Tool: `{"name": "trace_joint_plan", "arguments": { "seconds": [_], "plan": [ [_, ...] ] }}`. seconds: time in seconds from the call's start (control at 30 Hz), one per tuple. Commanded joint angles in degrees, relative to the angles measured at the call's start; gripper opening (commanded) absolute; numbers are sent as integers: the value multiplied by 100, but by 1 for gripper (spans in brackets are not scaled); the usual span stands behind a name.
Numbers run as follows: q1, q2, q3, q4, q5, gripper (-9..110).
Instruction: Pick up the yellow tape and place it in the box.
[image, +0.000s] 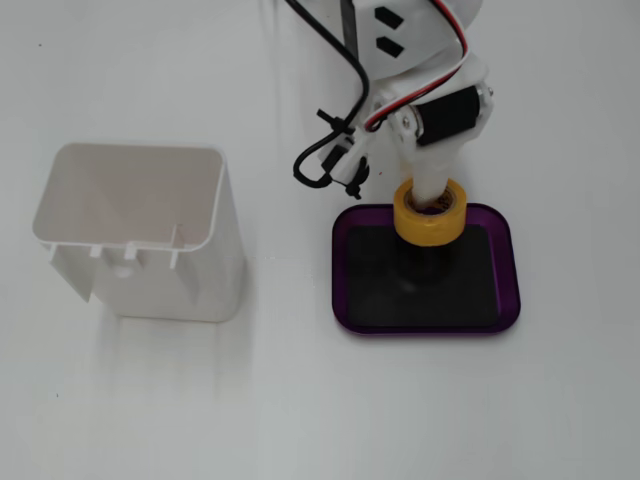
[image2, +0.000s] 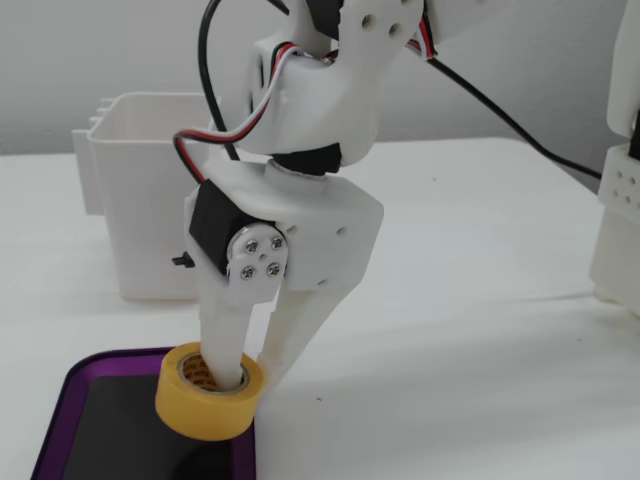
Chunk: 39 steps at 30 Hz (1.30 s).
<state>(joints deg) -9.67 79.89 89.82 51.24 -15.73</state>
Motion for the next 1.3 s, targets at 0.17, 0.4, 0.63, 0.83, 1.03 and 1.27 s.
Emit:
{"name": "trace_joint_plan", "arguments": {
  "seconds": [0.17,0.4,0.63,0.83,1.03,1.27],
  "plan": [
    [-26,-88,-246,-299,9,1],
    [-26,-9,-246,-229,26,11],
    [-35,642,-932,1099,70,11],
    [-35,2171,-1907,2575,79,11],
    [-26,4166,-1819,3516,281,11],
    [615,6495,-114,3700,712,11]
  ]
}}
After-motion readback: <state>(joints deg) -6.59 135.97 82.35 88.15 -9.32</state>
